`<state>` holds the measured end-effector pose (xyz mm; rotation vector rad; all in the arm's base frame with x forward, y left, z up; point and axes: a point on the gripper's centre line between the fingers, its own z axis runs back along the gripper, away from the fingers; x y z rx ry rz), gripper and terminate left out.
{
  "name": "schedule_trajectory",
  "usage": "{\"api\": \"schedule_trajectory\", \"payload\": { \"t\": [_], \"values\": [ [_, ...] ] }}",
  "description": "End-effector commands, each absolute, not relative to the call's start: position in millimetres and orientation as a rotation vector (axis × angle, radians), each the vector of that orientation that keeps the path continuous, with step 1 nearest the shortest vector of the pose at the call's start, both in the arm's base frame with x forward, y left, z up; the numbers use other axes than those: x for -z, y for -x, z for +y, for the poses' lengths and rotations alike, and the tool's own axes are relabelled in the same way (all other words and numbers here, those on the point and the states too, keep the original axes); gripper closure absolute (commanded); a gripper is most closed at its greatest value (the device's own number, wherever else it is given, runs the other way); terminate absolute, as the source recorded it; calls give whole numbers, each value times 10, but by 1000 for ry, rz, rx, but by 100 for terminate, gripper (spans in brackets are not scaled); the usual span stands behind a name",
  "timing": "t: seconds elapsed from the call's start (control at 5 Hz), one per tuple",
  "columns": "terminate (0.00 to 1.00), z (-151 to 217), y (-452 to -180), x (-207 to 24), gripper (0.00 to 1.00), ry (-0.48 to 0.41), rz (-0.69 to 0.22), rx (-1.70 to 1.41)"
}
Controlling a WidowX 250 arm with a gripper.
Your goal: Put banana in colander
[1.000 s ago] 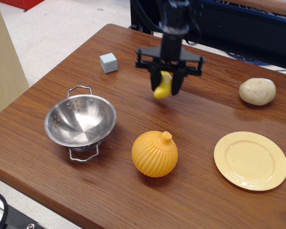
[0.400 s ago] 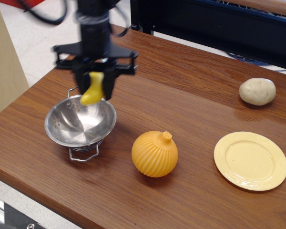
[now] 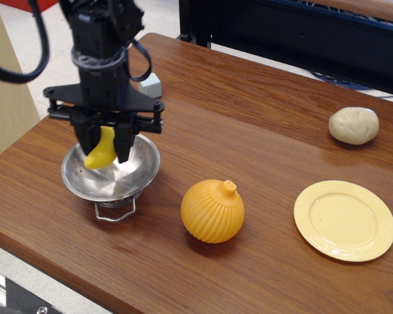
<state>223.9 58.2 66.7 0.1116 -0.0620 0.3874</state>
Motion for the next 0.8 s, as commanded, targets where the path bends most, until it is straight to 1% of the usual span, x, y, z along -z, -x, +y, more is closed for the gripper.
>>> {"api": "schedule_trajectory", "payload": {
  "t": [0.0,0.2,0.4,0.6],
  "values": [
    [0,580,-2322,-704,0,-130,-80,-424],
    [0,534,-2339,-772,0,-122,-71,-430],
    [0,487,-2347,-972,0,-87,-67,-435],
    [0,487,-2347,-972,0,-87,-67,-435]
  ]
}}
